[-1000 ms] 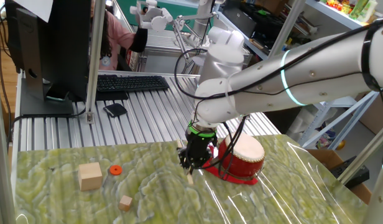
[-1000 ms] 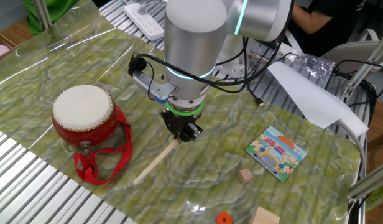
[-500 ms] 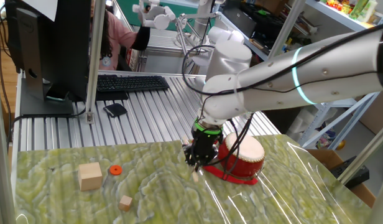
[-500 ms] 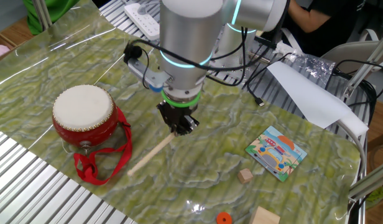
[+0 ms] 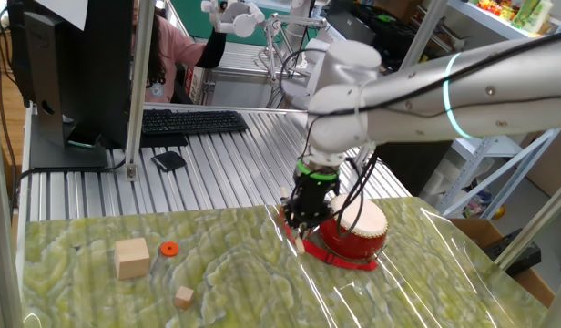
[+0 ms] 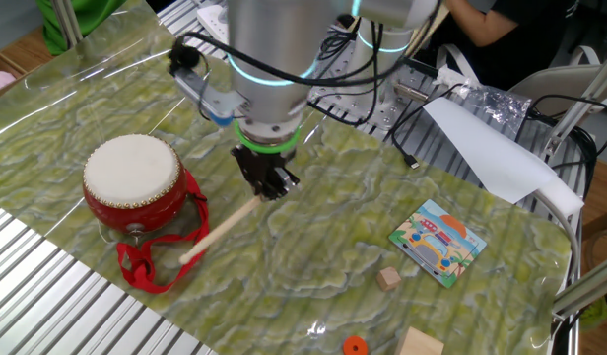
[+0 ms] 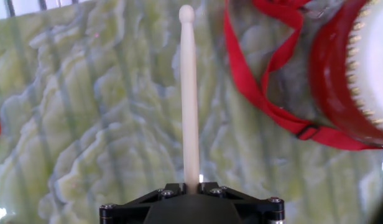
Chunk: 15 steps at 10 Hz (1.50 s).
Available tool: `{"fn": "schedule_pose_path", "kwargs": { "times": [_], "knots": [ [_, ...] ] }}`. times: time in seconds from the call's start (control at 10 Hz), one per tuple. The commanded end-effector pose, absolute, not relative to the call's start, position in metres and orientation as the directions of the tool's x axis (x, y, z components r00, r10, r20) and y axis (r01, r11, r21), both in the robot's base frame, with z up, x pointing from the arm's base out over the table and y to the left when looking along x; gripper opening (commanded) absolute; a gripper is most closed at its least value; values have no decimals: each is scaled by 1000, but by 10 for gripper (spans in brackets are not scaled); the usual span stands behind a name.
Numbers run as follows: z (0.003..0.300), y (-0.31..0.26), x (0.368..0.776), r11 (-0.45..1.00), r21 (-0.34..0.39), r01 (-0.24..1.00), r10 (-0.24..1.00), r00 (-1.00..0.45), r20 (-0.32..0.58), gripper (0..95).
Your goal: Play the drum
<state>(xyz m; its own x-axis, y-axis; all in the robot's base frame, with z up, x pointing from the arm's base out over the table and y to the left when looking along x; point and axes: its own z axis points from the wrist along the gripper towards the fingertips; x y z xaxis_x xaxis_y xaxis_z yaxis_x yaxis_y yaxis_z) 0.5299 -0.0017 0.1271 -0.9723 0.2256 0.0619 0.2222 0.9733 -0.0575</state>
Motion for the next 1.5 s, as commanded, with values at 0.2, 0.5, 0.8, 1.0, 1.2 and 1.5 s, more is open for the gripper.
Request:
{"fn": "schedule_pose_path", "kwargs": {
  "times": [0.2,0.5,0.8,1.0,1.2,1.5],
  "knots": [
    [137,-15,532,974,-57,219,223,-971,82,0],
    [148,-31,525,975,-57,214,219,-972,89,0],
    [155,-41,513,976,-57,212,216,-973,84,0],
    [162,-52,509,978,-55,199,203,-975,85,0],
    [168,-61,507,979,-54,198,202,-976,86,0],
    [174,-74,505,978,-57,200,204,-974,93,0]
  ]
}}
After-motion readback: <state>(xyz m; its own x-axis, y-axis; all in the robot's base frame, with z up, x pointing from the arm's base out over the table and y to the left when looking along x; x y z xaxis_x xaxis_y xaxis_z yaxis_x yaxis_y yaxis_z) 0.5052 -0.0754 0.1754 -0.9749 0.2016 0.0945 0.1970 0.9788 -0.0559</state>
